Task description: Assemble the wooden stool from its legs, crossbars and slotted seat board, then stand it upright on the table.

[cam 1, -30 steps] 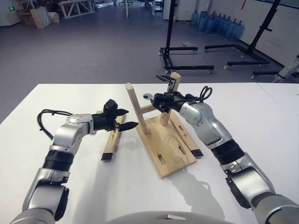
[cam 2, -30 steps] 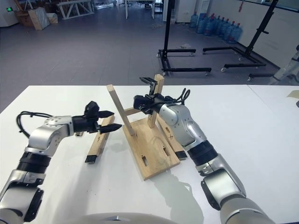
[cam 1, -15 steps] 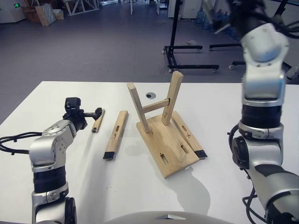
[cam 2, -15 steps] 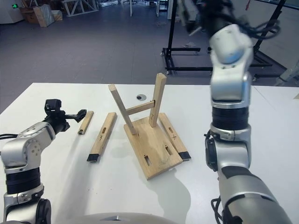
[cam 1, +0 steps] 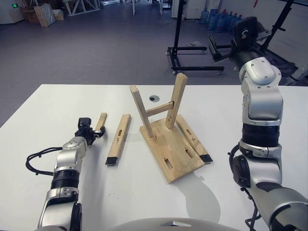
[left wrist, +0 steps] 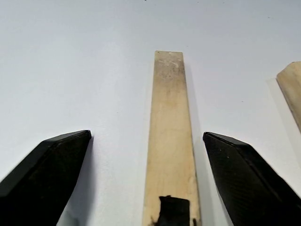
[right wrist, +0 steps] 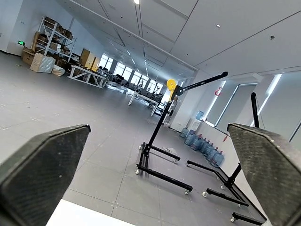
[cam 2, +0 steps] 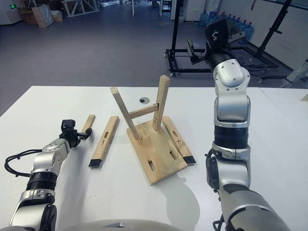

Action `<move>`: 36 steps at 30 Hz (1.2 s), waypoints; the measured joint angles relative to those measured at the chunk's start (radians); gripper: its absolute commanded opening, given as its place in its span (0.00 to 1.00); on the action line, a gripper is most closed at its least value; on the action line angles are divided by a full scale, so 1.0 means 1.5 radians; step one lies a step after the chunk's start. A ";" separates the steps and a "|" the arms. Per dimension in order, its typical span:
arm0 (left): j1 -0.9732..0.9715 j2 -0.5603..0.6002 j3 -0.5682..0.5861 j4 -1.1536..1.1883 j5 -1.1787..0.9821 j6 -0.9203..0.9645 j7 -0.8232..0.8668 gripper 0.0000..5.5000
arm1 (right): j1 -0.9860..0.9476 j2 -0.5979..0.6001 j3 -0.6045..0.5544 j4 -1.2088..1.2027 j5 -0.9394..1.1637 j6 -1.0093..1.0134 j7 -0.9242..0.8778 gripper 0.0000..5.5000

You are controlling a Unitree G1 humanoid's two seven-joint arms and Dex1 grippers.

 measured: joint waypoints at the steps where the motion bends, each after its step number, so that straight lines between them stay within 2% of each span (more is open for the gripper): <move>1: 0.000 -0.003 -0.008 -0.001 0.001 -0.003 -0.003 0.69 | 0.000 0.000 0.003 -0.001 0.000 0.000 -0.004 0.98; 18: -0.001 -0.011 -0.028 0.008 0.020 -0.011 0.020 0.24 | 0.000 -0.004 0.026 0.001 0.017 0.002 -0.020 0.98; 25: -0.002 -0.013 -0.034 0.000 0.027 -0.010 0.022 0.23 | 0.000 -0.006 0.028 0.002 0.022 0.002 -0.022 0.98; 29: -0.023 0.010 0.001 -0.016 0.019 0.028 0.028 0.23 | 0.000 -0.007 0.028 0.004 0.022 0.001 -0.024 0.98; 33: -0.184 0.119 0.046 -0.052 0.026 -0.003 0.035 0.23 | 0.000 -0.010 0.018 0.014 0.029 -0.005 -0.036 0.98; 34: -0.245 0.145 0.049 -0.073 0.025 -0.034 0.015 0.23 | 0.000 -0.012 -0.004 0.030 0.048 -0.005 -0.037 0.98; 36: -0.369 0.161 0.040 -0.144 -0.003 -0.110 -0.039 0.23 | -0.028 -0.010 -0.101 0.081 0.145 0.044 -0.034 0.98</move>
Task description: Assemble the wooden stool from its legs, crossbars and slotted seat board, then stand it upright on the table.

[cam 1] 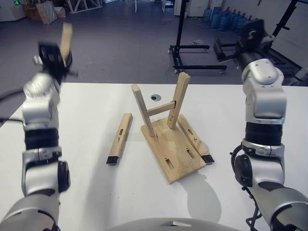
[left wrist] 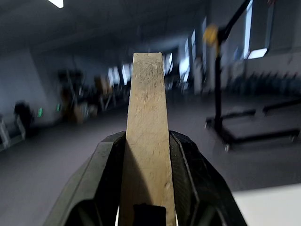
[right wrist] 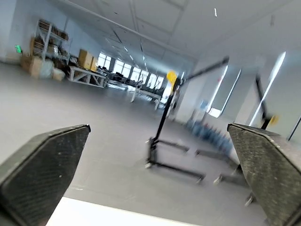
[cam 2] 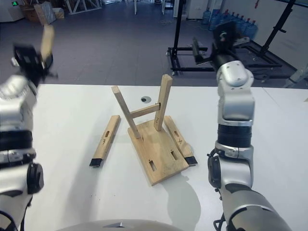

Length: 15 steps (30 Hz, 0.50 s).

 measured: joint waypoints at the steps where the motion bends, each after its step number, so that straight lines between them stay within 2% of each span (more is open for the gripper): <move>1: -0.031 -0.009 -0.009 -0.031 -0.021 -0.019 -0.020 0.23 | -0.025 0.002 -0.042 0.014 0.051 0.038 0.010 0.98; 2: -0.049 -0.034 -0.026 -0.062 -0.041 -0.036 -0.041 0.23 | -0.069 0.009 -0.092 0.026 0.132 0.101 0.027 0.98; 5: -0.034 -0.105 -0.081 -0.101 -0.071 -0.049 -0.078 0.23 | -0.170 0.070 -0.177 0.034 0.348 0.291 0.063 0.98; 8: 0.013 -0.144 -0.106 -0.106 -0.085 -0.048 -0.098 0.23 | -0.247 0.198 -0.248 0.046 0.533 0.443 0.001 0.98; 11: 0.025 -0.155 -0.107 -0.103 -0.102 -0.035 -0.105 0.23 | -0.268 0.288 -0.290 0.054 0.631 0.494 -0.105 0.98; 15: 0.031 -0.164 -0.114 -0.113 -0.108 -0.019 -0.114 0.23 | -0.269 0.310 -0.316 0.063 0.694 0.476 -0.202 0.98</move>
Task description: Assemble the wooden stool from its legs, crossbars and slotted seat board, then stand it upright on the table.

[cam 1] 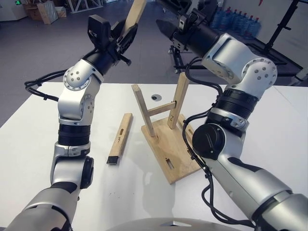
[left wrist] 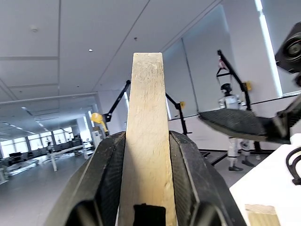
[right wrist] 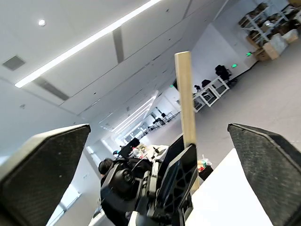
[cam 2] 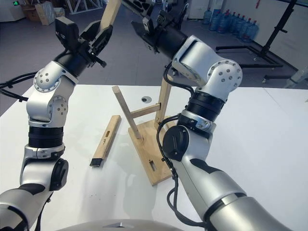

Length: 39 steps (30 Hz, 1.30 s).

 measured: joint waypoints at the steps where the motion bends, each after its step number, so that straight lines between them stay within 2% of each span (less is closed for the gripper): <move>1: 0.002 -0.003 -0.003 -0.005 -0.001 0.005 -0.001 0.23 | 0.000 0.003 0.000 0.011 0.009 -0.012 -0.018 0.98; 5: 0.008 -0.017 -0.015 -0.037 -0.013 0.022 -0.006 0.23 | 0.000 0.002 0.022 0.052 0.025 -0.066 -0.042 0.98; 13: 0.033 -0.028 -0.037 -0.076 -0.019 0.051 -0.012 0.23 | 0.000 -0.013 0.094 0.098 0.024 -0.173 -0.013 0.98; 20: 0.035 -0.028 -0.037 -0.076 -0.016 0.052 -0.011 0.23 | 0.000 -0.025 0.125 0.098 0.034 -0.202 -0.009 0.98; 39: 0.035 -0.029 -0.037 -0.076 -0.014 0.054 -0.004 0.23 | 0.016 -0.037 0.171 0.098 0.052 -0.225 -0.016 0.38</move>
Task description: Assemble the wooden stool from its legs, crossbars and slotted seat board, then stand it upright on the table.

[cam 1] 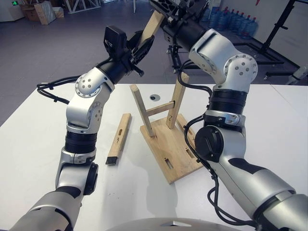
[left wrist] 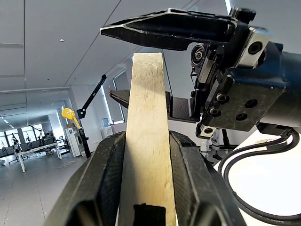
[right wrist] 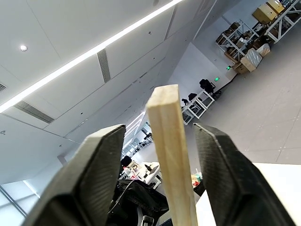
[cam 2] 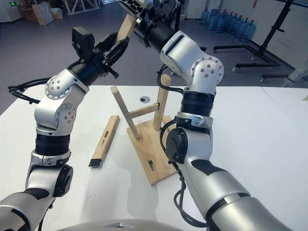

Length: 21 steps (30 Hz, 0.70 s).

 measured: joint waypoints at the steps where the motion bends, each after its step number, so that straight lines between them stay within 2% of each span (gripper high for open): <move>1: 0.000 0.000 0.000 0.000 0.000 0.000 0.000 0.23 | 0.000 0.000 0.001 0.000 0.000 -0.002 0.000 0.36; 5: 0.000 -0.001 -0.003 -0.002 0.000 0.000 0.001 0.23 | 0.005 -0.001 0.004 0.000 0.001 -0.006 -0.001 0.20; 10: 0.000 0.000 -0.003 -0.011 0.000 -0.001 0.003 0.23 | 0.012 -0.003 0.008 0.000 0.001 -0.015 -0.005 0.08; 15: 0.000 0.000 -0.004 -0.012 0.005 -0.001 0.001 0.23 | 0.018 -0.004 0.013 0.000 0.000 -0.020 -0.007 0.07; 16: 0.000 0.000 -0.005 -0.011 0.008 -0.001 0.001 0.30 | 0.020 -0.004 0.014 -0.001 0.000 -0.021 -0.006 0.07; 21: 0.004 0.005 -0.015 -0.015 0.007 0.022 -0.012 0.43 | 0.034 -0.010 0.037 -0.006 -0.006 -0.020 0.002 0.07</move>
